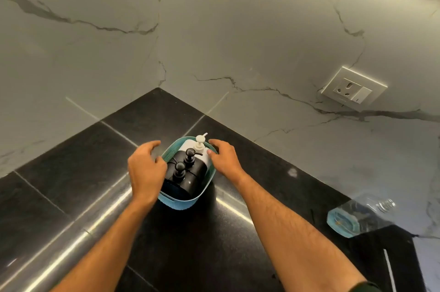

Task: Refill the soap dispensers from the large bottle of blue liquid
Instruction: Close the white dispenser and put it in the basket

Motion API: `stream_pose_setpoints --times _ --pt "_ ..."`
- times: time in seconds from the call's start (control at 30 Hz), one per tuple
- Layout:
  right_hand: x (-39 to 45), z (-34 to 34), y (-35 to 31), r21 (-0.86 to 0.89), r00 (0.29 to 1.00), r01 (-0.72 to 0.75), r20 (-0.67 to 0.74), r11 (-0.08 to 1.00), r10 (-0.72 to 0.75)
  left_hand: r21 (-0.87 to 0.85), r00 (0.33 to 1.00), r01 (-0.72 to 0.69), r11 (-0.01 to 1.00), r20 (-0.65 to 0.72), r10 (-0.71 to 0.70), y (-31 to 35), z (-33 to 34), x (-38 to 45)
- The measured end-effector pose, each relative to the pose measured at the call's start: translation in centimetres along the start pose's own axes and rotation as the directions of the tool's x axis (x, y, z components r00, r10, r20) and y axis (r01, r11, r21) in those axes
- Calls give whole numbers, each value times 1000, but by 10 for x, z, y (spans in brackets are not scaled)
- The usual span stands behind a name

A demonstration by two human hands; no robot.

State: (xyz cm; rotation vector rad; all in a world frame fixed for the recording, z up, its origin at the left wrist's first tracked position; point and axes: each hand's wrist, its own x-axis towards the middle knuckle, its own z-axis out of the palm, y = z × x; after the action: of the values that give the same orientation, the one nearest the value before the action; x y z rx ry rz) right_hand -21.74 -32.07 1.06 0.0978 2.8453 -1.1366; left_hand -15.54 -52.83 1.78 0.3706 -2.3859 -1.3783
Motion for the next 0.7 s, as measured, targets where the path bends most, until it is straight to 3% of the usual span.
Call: stream_pose_setpoints --times 0.07,0.2,0.7 --pt "7 3 -3 2 1000 -9 16 1000 9 -60 987 151 987 -39 -153 0 -3 -25" --pt "21 6 -5 47 999 -48 3 998 48 -156 900 431 889 3 -436 -4 3 -59" --pt "53 8 6 21 997 -76 24 997 75 -134 813 580 803 47 -580 -5 21 -75"
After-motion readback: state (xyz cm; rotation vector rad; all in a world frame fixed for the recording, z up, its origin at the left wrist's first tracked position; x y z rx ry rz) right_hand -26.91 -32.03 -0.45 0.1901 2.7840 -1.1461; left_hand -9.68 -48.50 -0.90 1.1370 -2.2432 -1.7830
